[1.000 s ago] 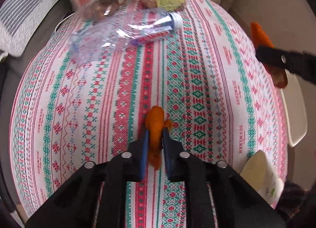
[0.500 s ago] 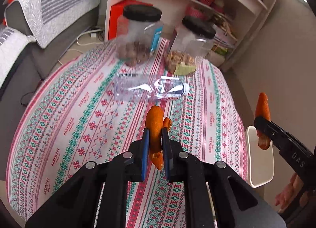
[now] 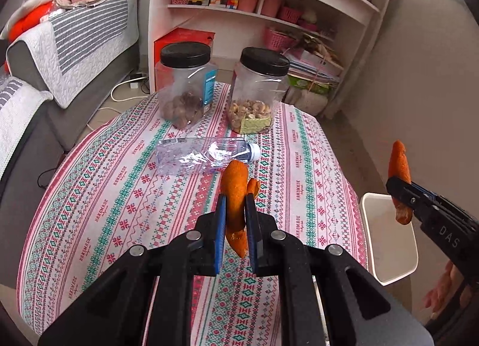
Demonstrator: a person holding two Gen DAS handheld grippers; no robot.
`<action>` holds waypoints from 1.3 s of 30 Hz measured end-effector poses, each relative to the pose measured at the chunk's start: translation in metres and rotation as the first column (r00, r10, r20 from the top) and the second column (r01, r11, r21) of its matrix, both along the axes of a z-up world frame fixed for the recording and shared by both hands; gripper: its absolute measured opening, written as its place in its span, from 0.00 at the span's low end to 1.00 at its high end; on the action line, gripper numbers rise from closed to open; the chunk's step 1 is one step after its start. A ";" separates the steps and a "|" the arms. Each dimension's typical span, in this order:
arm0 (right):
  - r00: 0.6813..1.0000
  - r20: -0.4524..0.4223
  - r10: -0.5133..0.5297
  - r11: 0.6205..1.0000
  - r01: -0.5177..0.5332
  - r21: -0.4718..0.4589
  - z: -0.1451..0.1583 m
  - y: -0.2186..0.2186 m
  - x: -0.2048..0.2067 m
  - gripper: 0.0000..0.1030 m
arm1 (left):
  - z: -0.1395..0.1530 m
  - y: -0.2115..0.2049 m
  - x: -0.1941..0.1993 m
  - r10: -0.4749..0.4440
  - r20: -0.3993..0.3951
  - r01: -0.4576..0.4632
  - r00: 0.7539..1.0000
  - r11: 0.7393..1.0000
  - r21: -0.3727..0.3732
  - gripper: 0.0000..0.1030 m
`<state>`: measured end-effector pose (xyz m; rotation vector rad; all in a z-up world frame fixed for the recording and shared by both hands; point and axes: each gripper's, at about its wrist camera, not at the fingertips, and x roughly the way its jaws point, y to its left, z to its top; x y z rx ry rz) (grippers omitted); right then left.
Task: Collect trash
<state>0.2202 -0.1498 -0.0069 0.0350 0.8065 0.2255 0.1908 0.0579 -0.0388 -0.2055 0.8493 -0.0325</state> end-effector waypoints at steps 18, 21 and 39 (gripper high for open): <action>0.928 0.037 -0.371 0.928 0.369 0.044 0.018 -0.160 -0.027 0.49 | -0.004 -0.107 -0.002 -0.187 0.013 0.187 0.982 0.982 0.028 0.13; 0.897 0.052 -0.440 0.897 0.436 0.070 0.025 -0.189 -0.036 0.60 | -0.007 -0.135 -0.002 -0.234 -0.001 0.234 0.972 0.971 0.039 0.13; 0.790 0.039 -0.612 0.776 0.589 0.225 0.038 -0.275 -0.068 0.83 | -0.001 -0.290 0.020 -0.368 -0.051 0.367 0.928 0.930 -0.028 0.56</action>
